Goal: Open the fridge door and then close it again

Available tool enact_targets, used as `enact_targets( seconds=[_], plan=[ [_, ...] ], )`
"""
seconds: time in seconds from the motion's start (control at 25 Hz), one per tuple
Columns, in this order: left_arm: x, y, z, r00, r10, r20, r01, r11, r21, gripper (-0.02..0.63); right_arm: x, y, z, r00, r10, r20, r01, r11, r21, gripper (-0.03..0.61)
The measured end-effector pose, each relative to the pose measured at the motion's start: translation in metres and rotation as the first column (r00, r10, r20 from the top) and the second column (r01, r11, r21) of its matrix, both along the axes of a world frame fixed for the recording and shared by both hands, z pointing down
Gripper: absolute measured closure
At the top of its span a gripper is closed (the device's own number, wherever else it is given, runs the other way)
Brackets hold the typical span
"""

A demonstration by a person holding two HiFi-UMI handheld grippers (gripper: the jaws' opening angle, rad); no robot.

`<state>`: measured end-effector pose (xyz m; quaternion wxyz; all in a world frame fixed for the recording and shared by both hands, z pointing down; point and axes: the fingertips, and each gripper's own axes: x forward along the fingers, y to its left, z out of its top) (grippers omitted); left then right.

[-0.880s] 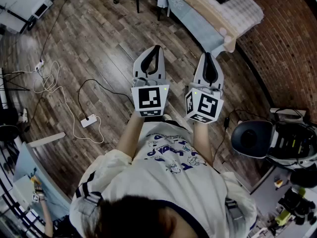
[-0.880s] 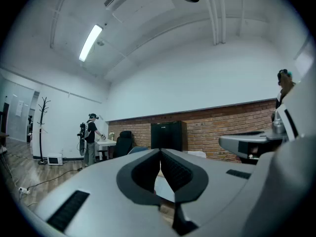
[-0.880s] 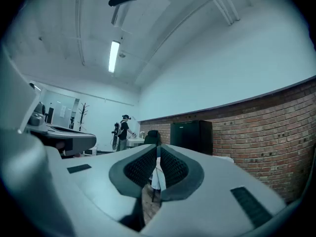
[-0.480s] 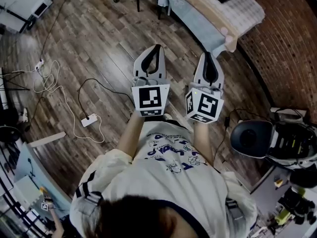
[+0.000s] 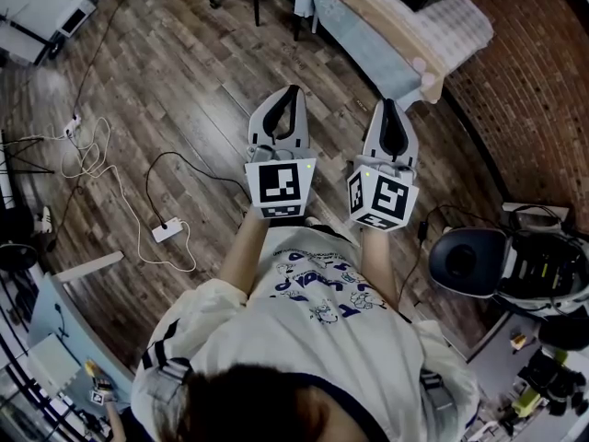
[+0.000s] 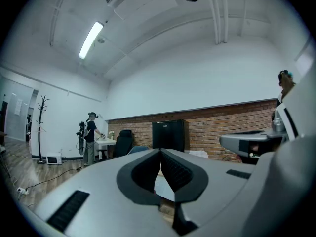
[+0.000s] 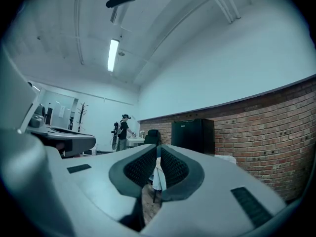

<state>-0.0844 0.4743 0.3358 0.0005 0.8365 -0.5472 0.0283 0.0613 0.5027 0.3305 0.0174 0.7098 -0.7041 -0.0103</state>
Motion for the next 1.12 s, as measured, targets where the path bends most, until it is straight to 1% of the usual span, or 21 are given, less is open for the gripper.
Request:
enact_targets(
  seconds=[0.4,0.68,0.88,1.12],
  plan=[
    [-0.038,-0.035,0.014,1.000,-0.002,0.010,0.003,1.000,-0.016,0.595,-0.028,-0.031,0.015,1.000,0.016,0.023,-0.016,1.000,-0.022,0.534],
    [-0.047,-0.068,0.024,1.000,-0.017,0.006,0.017,0.999,-0.037,0.595,-0.032,-0.066,0.026,1.000,0.010,0.027,-0.008,0.999,-0.049,0.534],
    [-0.044,-0.113,0.032,0.999,-0.033,0.013,0.034,0.998,-0.051,0.595,-0.029,-0.116,0.036,0.999,-0.013,0.035,0.015,0.998,-0.063,0.534],
    [-0.039,-0.196,0.038,0.997,-0.063,0.035,0.065,0.996,-0.053,0.595,-0.027,-0.210,0.041,0.997,-0.053,0.048,0.056,0.997,-0.059,0.534]
  ],
)
